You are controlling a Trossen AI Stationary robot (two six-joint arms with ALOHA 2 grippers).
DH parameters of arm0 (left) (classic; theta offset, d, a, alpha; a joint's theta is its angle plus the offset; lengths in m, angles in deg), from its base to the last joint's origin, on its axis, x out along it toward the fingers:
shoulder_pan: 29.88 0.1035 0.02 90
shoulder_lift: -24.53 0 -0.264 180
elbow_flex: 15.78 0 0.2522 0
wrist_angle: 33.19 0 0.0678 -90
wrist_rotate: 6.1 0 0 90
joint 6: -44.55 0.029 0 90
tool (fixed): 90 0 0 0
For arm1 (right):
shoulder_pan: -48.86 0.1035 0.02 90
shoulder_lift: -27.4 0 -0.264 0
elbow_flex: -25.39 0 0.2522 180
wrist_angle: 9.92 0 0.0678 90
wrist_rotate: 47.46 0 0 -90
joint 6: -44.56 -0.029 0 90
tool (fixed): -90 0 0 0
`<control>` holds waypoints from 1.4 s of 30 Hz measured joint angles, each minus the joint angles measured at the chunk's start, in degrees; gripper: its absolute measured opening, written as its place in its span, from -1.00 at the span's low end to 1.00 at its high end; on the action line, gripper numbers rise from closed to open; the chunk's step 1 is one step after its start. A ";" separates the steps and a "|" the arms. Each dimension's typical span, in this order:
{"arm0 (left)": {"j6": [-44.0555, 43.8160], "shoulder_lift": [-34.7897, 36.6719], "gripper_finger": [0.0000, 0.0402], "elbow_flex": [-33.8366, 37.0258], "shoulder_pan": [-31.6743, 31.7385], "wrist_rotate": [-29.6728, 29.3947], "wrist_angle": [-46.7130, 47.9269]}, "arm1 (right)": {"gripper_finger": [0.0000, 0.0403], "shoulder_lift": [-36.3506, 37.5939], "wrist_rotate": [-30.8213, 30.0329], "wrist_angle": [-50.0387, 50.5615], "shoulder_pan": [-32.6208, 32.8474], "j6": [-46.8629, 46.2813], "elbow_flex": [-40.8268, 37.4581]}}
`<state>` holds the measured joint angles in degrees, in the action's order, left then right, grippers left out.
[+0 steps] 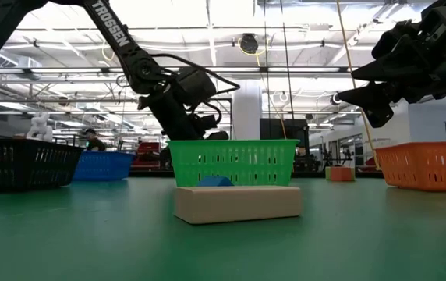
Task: Sort & place blocks by color
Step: Put the top left orange block into the blue basket
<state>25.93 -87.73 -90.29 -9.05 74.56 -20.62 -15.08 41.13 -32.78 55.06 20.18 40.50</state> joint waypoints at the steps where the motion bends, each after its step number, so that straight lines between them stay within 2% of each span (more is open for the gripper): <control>1: 0.00 0.47 0.42 0.06 -0.31 0.46 0.51 | -0.02 0.00 0.00 0.00 0.01 0.00 0.00; 8: -0.22 7.17 0.42 0.02 -2.54 -0.10 4.30 | -0.02 -0.01 0.00 0.01 0.02 0.00 0.01; 10: -0.63 9.21 0.42 0.16 -3.55 -2.93 7.64 | -0.02 -0.01 0.00 0.01 0.02 0.00 0.02; 16: 0.11 16.07 0.42 0.06 -6.16 -16.34 14.27 | -0.02 -0.02 0.00 -0.02 0.01 0.00 0.02; 24: -1.99 25.23 0.42 0.02 -8.01 -22.76 31.08 | -0.02 -0.01 0.00 -0.10 0.01 0.00 0.01; 30: -9.87 30.23 0.42 0.08 -7.84 -23.83 49.06 | -0.02 0.02 0.00 -0.01 0.01 0.01 0.01; 35: -18.58 31.01 0.42 0.08 -7.84 -24.87 63.28 | -0.02 0.10 0.00 -0.02 0.02 0.00 0.01; 38: -23.21 31.03 0.42 0.48 -7.75 -26.42 68.02 | -0.02 0.07 0.00 0.01 0.01 0.00 0.00; 42: -27.20 31.01 0.42 3.28 -6.80 -26.71 67.12 | -0.02 0.07 -0.01 -0.06 0.00 0.00 0.02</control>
<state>-1.27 -56.72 -87.01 -15.85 47.85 46.50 -15.01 41.12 -32.84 55.06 20.18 40.52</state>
